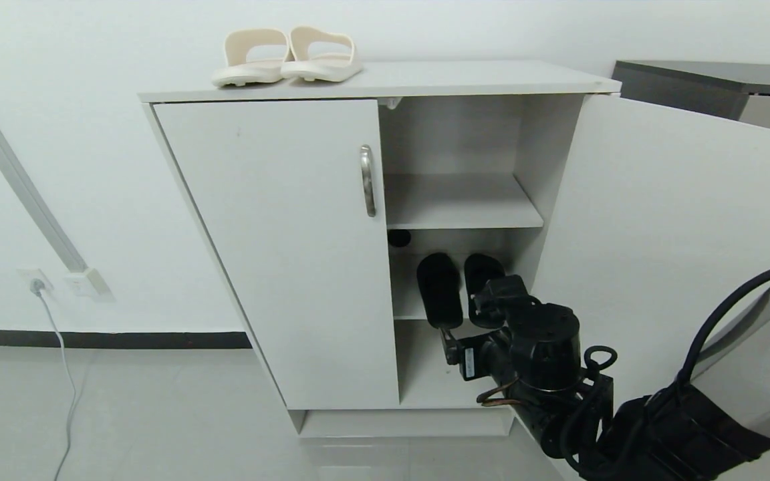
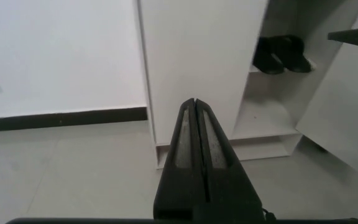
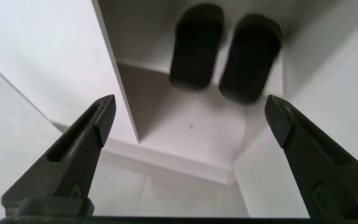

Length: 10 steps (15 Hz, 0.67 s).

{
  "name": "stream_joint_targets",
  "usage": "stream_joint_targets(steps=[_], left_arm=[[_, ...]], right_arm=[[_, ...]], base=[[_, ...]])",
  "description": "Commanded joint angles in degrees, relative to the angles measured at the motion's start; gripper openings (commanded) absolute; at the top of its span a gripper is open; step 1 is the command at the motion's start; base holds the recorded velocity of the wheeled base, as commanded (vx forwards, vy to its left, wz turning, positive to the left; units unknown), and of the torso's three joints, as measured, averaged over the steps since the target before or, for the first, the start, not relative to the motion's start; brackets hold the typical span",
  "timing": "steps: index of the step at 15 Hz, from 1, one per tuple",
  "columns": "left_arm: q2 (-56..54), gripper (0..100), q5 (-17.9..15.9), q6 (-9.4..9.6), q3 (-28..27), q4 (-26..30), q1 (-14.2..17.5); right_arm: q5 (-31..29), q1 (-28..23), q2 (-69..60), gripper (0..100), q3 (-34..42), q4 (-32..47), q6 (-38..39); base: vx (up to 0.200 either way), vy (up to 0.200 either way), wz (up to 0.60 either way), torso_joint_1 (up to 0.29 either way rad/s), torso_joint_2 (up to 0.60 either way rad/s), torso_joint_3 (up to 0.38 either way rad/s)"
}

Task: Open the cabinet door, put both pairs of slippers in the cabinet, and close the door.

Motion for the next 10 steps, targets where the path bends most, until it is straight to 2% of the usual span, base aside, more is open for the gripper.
stream_joint_targets(steps=[1,10], left_arm=[[0.1,0,0.0,-0.05,0.0,0.0,0.0],[0.1,0,0.0,-0.14,0.0,0.0,0.0]], right_arm=[[0.0,0.2,0.2,100,0.0,-0.1,0.0],[0.0,0.7,0.1,100,1.3,-1.6,-0.3]], base=[[0.0,0.2,0.0,0.022,0.01,-0.002],[0.0,0.2,0.0,0.0,0.0,0.004]])
